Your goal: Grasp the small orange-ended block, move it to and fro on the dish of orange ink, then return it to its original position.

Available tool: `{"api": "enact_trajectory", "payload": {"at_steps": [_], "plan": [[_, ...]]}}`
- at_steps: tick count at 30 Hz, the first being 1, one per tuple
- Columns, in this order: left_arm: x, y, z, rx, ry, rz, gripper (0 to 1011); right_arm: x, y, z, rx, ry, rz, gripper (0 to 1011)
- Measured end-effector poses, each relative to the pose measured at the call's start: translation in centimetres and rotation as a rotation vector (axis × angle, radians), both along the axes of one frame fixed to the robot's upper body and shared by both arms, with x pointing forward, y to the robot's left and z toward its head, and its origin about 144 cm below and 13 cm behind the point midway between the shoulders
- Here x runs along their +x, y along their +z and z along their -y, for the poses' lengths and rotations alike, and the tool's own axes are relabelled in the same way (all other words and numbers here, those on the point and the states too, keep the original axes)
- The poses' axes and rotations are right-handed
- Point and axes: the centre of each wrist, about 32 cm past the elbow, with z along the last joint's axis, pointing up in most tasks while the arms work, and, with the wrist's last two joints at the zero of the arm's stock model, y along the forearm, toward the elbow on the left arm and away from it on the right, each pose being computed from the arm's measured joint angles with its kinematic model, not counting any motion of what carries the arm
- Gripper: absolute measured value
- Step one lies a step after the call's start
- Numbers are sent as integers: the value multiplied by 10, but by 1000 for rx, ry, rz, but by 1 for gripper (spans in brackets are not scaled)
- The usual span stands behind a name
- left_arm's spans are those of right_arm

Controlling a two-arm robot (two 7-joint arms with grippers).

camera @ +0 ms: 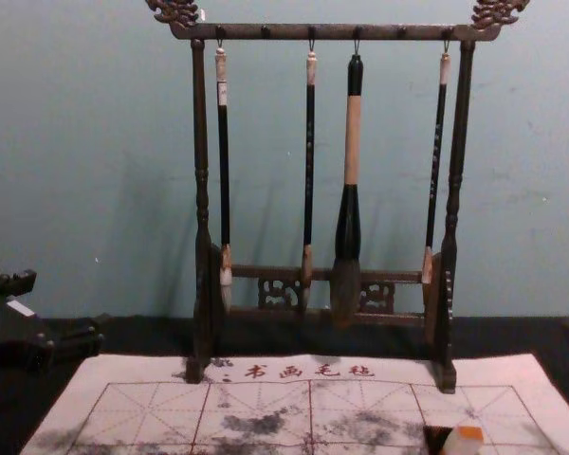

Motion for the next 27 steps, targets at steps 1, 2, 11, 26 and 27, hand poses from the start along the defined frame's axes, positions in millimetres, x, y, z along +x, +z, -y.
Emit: {"api": "enact_trajectory", "payload": {"at_steps": [1,2,11,26,27], "plan": [[0,0,0,0,0,0,1001,0,0,0,0,0,0,1000],[0,0,0,0,0,0,1001,0,0,0,0,0,0,1000],[0,0,0,0,0,0,1001,0,0,0,0,0,0,1000],[0,0,0,0,0,0,1001,0,0,0,0,0,0,1000],[0,0,0,0,0,0,1001,0,0,0,0,0,0,1000]]}}
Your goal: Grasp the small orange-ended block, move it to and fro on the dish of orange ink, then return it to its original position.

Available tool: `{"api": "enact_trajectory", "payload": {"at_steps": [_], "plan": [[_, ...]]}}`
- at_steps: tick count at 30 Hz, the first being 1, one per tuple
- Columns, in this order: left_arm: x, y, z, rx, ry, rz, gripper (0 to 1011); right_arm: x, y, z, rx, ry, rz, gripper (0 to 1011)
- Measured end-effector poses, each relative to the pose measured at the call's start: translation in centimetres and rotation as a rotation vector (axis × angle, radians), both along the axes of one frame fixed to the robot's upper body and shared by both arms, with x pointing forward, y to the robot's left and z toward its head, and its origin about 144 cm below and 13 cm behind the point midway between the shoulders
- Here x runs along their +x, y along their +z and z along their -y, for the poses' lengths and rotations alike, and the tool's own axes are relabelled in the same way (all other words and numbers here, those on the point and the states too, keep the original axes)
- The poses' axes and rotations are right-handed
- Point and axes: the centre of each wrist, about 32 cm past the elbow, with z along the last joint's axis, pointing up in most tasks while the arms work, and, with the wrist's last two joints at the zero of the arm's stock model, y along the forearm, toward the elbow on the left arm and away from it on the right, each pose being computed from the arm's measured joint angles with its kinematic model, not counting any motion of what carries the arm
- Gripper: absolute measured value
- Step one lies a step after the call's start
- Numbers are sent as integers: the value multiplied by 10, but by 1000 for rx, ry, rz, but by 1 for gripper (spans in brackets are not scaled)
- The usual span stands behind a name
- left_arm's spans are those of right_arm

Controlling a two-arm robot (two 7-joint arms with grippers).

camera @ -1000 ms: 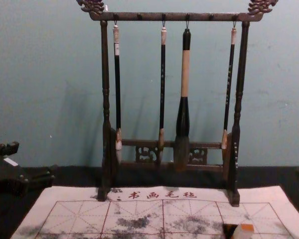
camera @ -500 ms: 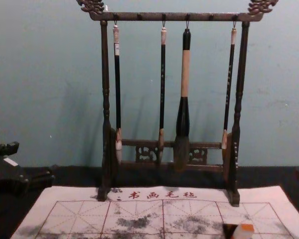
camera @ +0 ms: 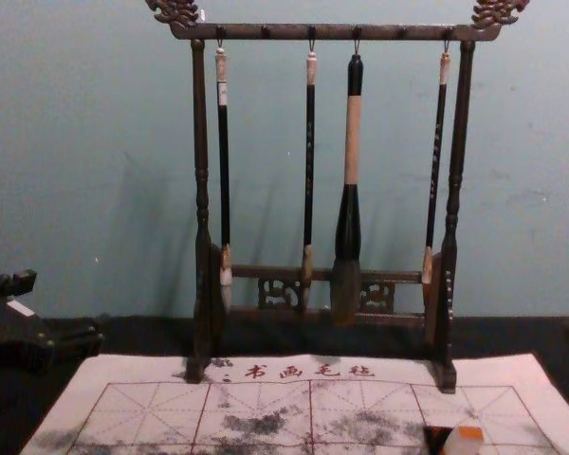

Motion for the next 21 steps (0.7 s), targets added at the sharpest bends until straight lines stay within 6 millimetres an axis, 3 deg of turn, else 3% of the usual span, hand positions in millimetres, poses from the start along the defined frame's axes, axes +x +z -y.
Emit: {"api": "enact_trajectory", "payload": {"at_steps": [10,21], "plan": [[0,0,0,0,0,0,1001,-7,6,16,21,162,-23,1000],[0,0,0,0,0,0,1001,-20,16,40,43,549,-88,1000]]}}
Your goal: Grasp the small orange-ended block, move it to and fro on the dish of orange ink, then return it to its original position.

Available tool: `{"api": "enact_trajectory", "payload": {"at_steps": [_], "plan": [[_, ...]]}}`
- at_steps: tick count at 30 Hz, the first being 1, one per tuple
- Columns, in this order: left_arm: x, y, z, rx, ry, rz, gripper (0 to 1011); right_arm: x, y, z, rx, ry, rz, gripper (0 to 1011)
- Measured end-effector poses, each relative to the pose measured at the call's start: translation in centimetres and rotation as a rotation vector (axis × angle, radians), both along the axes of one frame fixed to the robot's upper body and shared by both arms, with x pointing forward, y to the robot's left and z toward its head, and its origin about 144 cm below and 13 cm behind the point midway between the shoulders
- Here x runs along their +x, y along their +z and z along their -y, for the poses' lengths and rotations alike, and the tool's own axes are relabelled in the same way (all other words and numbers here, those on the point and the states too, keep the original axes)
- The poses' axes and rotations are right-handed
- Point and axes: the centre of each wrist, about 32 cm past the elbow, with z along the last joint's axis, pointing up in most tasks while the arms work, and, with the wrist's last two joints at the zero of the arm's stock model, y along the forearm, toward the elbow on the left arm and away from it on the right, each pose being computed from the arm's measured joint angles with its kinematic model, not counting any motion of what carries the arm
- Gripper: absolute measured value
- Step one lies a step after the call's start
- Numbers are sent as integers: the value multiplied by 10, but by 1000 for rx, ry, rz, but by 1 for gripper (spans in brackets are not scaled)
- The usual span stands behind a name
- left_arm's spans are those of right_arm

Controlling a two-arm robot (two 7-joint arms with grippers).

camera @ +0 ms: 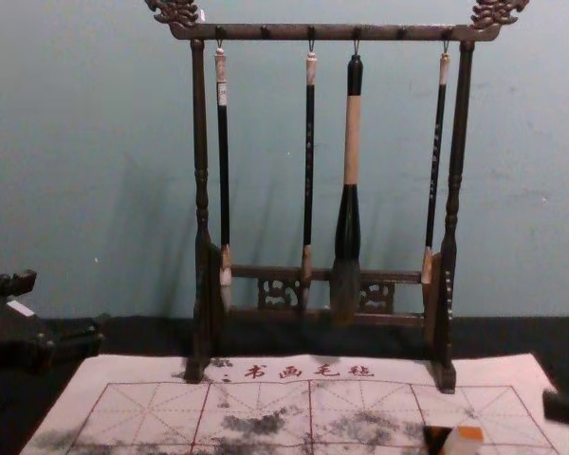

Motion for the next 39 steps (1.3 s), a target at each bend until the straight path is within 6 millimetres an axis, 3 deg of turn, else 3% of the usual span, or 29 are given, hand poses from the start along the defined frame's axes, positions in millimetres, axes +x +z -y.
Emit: {"api": "enact_trajectory", "payload": {"at_steps": [9,15,25,39], "plan": [[0,0,0,0,0,0,1001,15,-2,4,-67,210,-46,1000],[0,0,0,0,0,0,1002,40,-5,-1,-118,330,-51,1000],[0,0,0,0,0,0,1001,67,-8,-14,-155,366,-36,1000],[0,0,0,0,0,0,1001,82,-10,-26,-174,311,-47,1000]]}}
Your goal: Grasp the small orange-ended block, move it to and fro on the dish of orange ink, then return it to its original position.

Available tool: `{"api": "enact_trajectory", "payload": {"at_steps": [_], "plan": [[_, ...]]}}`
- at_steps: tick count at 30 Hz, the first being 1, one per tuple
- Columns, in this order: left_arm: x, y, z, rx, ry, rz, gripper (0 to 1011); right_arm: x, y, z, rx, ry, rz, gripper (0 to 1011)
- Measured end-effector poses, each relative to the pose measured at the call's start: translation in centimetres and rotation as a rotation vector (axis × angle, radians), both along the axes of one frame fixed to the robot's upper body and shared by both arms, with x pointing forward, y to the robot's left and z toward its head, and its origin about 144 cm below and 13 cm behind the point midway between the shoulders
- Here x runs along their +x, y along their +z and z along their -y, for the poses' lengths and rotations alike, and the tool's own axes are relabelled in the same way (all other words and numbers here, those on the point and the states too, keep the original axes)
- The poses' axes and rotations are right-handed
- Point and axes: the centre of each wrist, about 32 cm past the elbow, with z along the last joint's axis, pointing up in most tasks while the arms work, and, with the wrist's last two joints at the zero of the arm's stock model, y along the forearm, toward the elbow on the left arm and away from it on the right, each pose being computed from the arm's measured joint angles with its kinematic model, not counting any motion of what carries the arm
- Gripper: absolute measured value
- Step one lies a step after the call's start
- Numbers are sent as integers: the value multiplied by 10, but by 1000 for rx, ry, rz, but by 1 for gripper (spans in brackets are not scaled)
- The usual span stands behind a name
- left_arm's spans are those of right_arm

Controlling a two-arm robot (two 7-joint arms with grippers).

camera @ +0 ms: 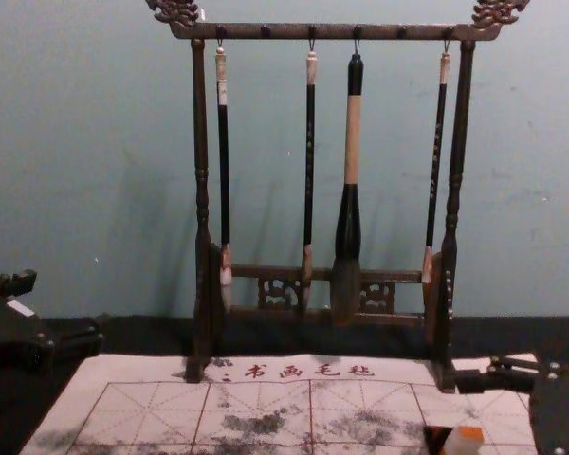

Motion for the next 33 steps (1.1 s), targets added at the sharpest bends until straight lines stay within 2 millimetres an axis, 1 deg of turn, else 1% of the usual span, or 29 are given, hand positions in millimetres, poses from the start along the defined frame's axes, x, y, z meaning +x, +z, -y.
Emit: {"api": "enact_trajectory", "payload": {"at_steps": [10,27,28,30,33], "plan": [[0,0,0,0,0,0,1001,2,-2,-4,-4,6,-4,1000],[0,0,0,0,0,0,1001,2,-2,-5,-6,6,-3,1000],[0,0,0,0,0,0,1002,2,-2,-5,-6,6,-3,997],[0,0,0,0,0,0,1001,2,-2,-5,-6,5,-4,941],[0,0,0,0,0,0,1001,2,-2,-5,-5,5,-4,903]]}}
